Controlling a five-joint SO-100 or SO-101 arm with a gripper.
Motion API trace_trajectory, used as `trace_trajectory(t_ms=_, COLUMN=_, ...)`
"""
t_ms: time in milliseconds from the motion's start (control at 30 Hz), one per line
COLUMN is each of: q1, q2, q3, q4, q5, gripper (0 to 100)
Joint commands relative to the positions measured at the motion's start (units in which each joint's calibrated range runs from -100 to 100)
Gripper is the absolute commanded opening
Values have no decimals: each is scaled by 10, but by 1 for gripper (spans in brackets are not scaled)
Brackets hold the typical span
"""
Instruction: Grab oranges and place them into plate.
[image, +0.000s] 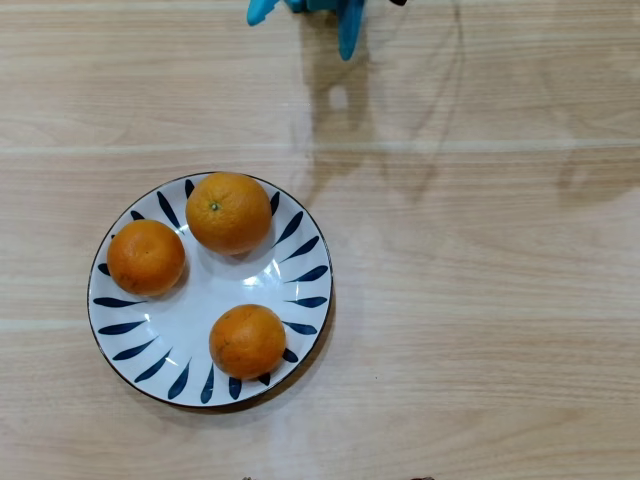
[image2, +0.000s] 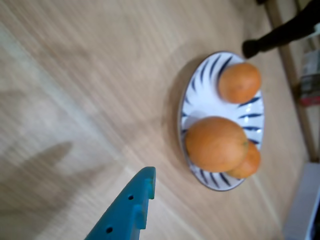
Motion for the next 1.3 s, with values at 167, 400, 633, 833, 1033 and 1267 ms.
trace_trajectory(t_ms=167, q1=-22, q2=-135, q3=31, q4=109, q5=28, gripper=59)
trace_trajectory(t_ms=400, q1=-34, q2=-142, q3=31, q4=186, q5=29, gripper=58)
trace_trajectory(t_ms=633, q1=-38, q2=-226, q3=56, q4=220, q5=39, gripper=58)
trace_trajectory(t_ms=833, q1=-57, q2=-263, q3=106, q4=220, q5=39, gripper=58)
trace_trajectory(t_ms=1033, q1=-90, q2=-264, q3=258, q4=210, q5=35, gripper=59)
trace_trajectory(t_ms=1267, q1=-96, q2=-264, q3=321, q4=148, q5=35, gripper=59)
